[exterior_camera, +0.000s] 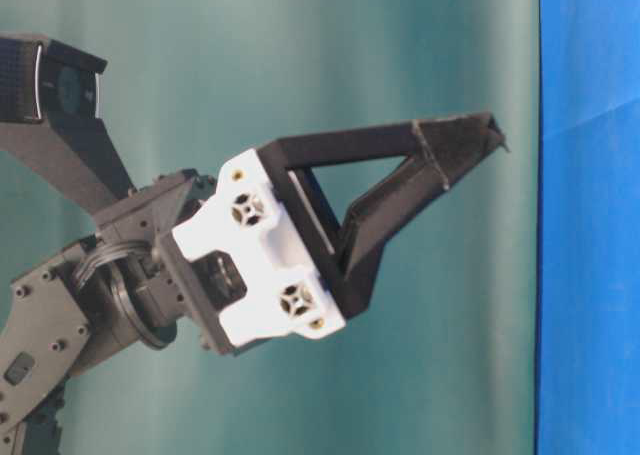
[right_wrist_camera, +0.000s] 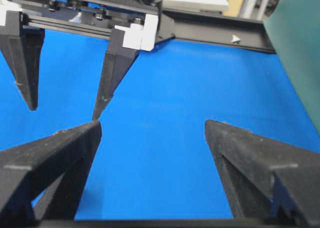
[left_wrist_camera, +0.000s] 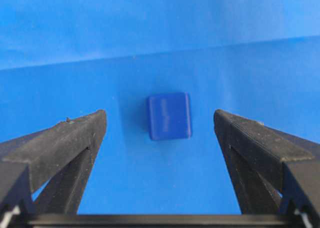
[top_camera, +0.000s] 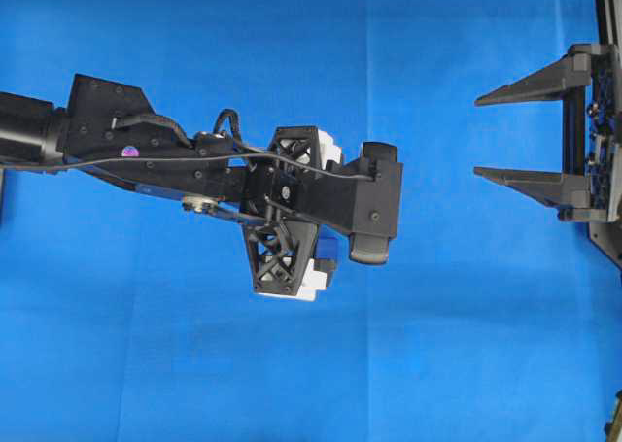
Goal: Handover the blue block to the right arm after grasping it with the left arm, then place it in the designated position.
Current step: 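Lower the open left gripper over the blue cube, then close the left gripper on the blue cube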
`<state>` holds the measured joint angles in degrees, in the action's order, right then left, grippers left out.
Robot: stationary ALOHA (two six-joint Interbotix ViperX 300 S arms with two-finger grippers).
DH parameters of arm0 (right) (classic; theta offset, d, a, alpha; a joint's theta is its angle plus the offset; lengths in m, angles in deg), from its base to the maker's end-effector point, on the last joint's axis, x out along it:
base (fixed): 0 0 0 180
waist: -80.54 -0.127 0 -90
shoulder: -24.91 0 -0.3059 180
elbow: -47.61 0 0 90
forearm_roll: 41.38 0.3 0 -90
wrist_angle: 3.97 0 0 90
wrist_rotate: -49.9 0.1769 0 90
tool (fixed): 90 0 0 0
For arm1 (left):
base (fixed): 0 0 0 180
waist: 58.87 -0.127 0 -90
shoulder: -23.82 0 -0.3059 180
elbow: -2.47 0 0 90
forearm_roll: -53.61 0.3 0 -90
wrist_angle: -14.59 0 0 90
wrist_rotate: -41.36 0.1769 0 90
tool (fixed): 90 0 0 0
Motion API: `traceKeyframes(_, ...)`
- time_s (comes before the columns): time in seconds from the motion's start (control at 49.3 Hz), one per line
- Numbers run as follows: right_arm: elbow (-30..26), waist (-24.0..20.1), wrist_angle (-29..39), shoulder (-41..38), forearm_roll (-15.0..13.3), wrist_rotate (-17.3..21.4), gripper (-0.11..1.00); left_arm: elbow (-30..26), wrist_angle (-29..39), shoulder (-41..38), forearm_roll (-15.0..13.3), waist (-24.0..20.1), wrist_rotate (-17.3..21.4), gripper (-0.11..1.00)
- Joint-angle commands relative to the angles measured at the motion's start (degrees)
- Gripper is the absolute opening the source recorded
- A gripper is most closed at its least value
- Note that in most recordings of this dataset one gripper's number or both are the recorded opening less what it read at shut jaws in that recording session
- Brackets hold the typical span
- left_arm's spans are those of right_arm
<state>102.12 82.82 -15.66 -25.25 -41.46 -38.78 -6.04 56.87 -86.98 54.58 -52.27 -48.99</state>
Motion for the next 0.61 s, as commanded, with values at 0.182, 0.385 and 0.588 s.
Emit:
traceKeyframes(0.182, -1.58, 0.18, -0.35, -0.70, 0.09, -0.09, 0.97, 2.29, -5.19, -0.44, 0.00, 0.09, -0.18, 0.91)
traceKeyframes(0.385, -1.49, 0.18, -0.62, -1.58, 0.09, -0.09, 0.97, 5.54, -9.84, -1.23, 0.00, 0.18, -0.53, 0.91)
traceKeyframes(0.588, -1.41, 0.18, -0.70, -2.02, 0.09, -0.09, 0.97, 7.91, -13.71, -2.99, 0.09, 0.18, -3.60, 0.91)
